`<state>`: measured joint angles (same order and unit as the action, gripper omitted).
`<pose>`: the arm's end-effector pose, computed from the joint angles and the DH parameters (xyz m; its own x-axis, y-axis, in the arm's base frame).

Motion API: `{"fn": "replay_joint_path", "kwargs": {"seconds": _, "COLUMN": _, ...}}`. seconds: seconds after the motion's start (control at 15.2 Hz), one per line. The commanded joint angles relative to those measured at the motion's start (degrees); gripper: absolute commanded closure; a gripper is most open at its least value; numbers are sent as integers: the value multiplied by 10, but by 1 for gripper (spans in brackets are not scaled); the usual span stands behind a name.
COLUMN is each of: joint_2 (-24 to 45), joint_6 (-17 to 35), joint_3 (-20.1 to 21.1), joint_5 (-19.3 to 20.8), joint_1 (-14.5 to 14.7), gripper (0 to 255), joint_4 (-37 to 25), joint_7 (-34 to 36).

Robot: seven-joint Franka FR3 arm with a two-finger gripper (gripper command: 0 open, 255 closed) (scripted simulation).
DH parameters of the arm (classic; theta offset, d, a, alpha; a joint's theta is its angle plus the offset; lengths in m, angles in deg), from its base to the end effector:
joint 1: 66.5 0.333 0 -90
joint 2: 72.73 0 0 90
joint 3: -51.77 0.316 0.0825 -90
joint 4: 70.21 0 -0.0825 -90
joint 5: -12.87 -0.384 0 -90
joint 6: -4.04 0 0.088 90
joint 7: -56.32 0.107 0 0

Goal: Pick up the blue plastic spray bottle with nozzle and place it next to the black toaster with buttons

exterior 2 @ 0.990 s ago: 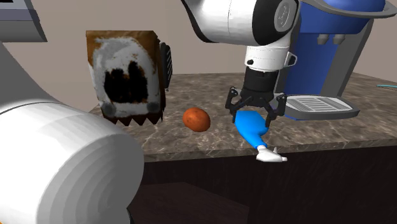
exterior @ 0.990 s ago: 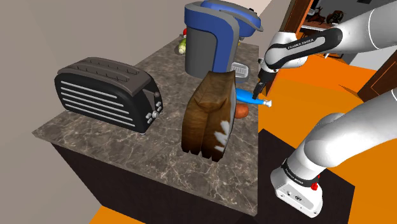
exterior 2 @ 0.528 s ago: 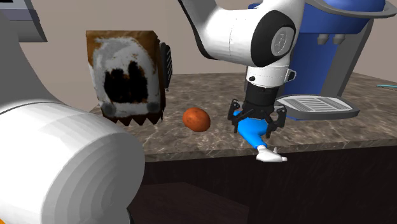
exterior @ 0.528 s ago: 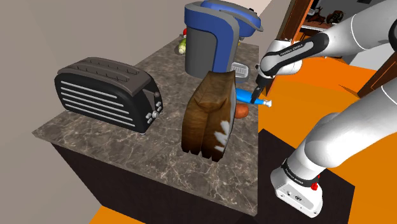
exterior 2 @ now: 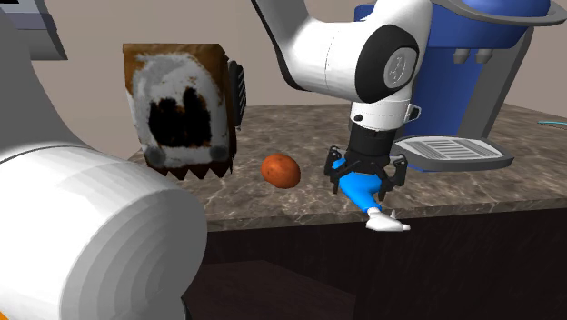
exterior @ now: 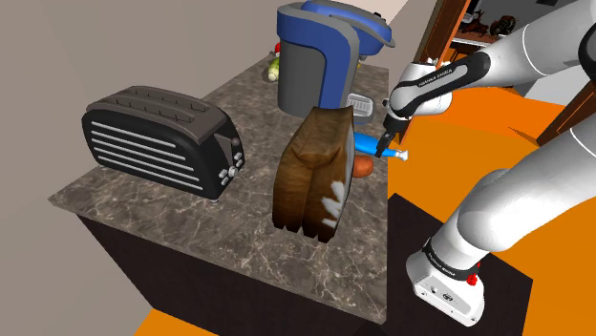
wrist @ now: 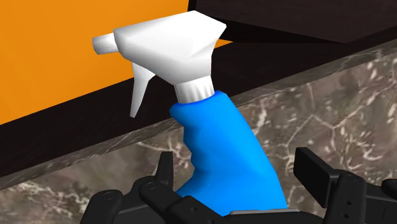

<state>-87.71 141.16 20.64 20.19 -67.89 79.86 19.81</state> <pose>0.3569 -0.2203 0.3268 0.9837 0.1767 0.0339 0.1778 -0.9835 -0.0330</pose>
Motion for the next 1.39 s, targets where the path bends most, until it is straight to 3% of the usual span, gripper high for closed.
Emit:
{"fn": "replay_joint_path", "kwargs": {"seconds": 0.0, "joint_2": 0, "joint_6": 0, "joint_3": 0, "joint_5": 0, "joint_1": 0, "gripper": 255, "joint_4": 0, "joint_7": 0}}
{"fn": "replay_joint_path", "kwargs": {"seconds": 0.59, "joint_2": 0, "joint_6": 0, "joint_3": 0, "joint_5": 0, "joint_1": 0, "gripper": 255, "joint_4": 0, "joint_7": 0}}
{"fn": "replay_joint_path", "kwargs": {"seconds": 1.32, "joint_2": -66, "joint_6": -102, "joint_3": 23, "joint_5": 21, "joint_1": -12, "gripper": 255, "joint_4": -40, "joint_7": 23}}
